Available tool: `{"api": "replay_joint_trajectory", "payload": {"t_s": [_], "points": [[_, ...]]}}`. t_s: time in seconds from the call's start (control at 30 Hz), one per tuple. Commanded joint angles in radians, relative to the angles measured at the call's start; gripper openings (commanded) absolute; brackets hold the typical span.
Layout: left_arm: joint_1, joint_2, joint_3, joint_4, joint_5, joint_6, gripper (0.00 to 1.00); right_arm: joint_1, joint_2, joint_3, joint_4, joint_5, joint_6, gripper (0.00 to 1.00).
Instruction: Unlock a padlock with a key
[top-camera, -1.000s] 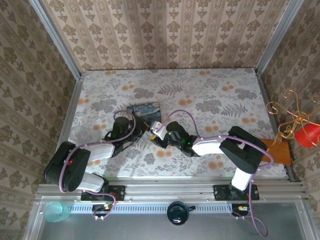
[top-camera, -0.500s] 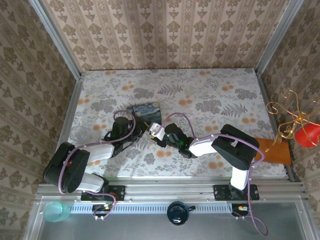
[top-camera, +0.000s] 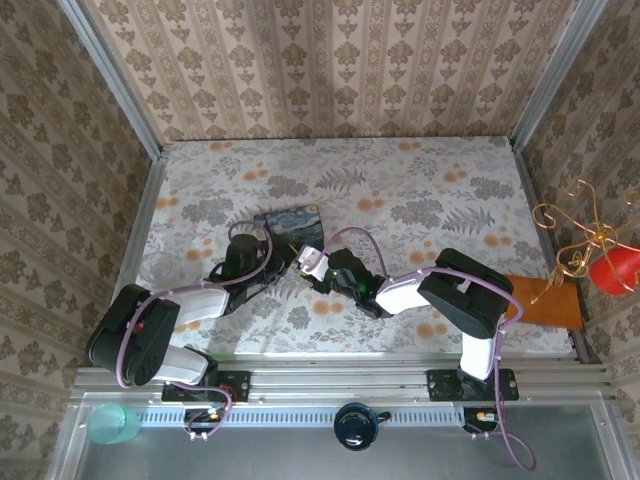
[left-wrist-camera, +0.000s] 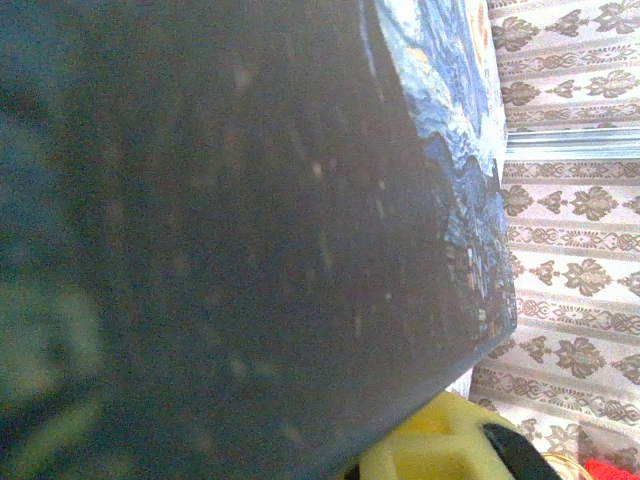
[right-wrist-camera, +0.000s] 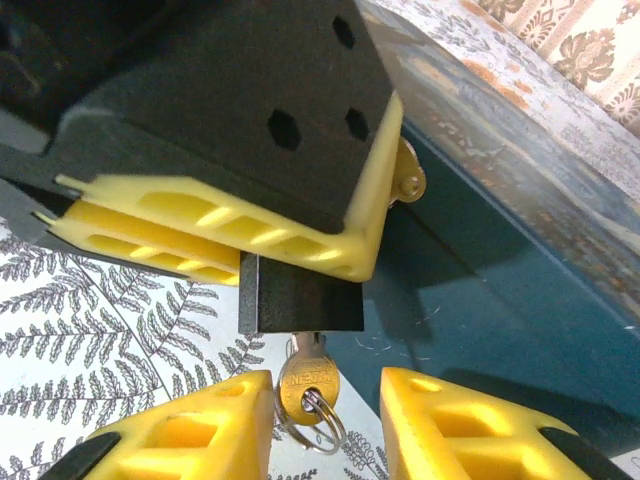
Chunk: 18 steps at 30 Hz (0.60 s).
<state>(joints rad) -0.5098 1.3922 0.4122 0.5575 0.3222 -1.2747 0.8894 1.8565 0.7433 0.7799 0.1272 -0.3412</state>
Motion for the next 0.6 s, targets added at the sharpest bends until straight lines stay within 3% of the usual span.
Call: {"api": "replay_joint_trajectory", "payload": {"t_s": [0.0, 0.2, 0.57], "points": [[-0.007, -0.002, 0.002, 0.041, 0.016, 0.006, 0.05, 0.007, 0.02, 0.012, 0.023, -0.004, -0.015, 0.33], [-0.009, -0.002, -0.001, 0.044, 0.015, 0.004, 0.05, 0.007, 0.024, 0.014, 0.023, -0.013, -0.007, 0.28], [-0.013, 0.024, -0.009, 0.07, 0.012, 0.001, 0.05, 0.018, 0.018, 0.023, 0.012, -0.022, 0.008, 0.29]]}}
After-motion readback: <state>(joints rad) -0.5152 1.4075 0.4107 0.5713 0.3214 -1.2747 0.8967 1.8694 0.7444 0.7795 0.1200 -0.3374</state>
